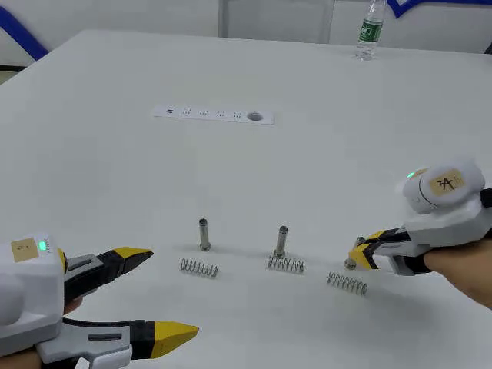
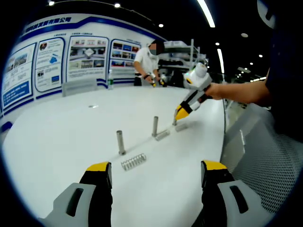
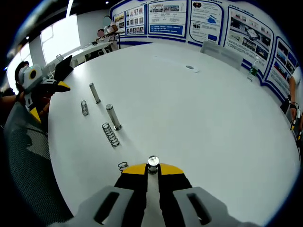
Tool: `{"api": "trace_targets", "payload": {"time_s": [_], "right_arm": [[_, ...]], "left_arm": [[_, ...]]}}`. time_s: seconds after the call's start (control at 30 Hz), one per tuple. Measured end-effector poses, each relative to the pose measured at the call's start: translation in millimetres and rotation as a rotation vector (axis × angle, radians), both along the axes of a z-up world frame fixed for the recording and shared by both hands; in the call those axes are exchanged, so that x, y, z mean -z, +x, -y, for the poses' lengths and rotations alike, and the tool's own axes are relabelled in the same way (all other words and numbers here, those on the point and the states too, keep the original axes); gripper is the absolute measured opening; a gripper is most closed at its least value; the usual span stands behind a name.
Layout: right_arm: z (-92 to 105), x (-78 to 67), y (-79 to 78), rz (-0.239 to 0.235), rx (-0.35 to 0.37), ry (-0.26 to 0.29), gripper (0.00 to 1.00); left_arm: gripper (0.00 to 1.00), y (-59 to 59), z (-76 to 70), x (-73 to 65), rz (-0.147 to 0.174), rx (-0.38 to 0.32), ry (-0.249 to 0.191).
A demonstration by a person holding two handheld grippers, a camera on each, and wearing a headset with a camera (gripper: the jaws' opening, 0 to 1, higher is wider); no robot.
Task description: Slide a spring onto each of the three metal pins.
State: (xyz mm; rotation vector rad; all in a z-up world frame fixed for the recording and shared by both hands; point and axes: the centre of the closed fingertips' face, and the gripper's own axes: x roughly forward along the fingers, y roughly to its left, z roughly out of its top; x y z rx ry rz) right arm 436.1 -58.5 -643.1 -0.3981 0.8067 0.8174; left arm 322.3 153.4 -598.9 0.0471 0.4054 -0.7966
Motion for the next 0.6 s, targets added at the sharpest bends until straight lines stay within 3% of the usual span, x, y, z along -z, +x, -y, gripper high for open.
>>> {"api": "trace_targets", "payload": {"time_s": [0.2,0.6], "right_arm": [[1.8,9.1,2.7,-0.012,-0.001,-0.011,0.09],[-1.4,8.5,4.7,-0.016,-0.010,-0.008,0.09]], "left_arm": [[0.78,0.1,0.3,0.0,-0.002,-0.001,-0.002],[0.78,0.0,0.8,0.2,-0.004,0.000,-0.001]]}}
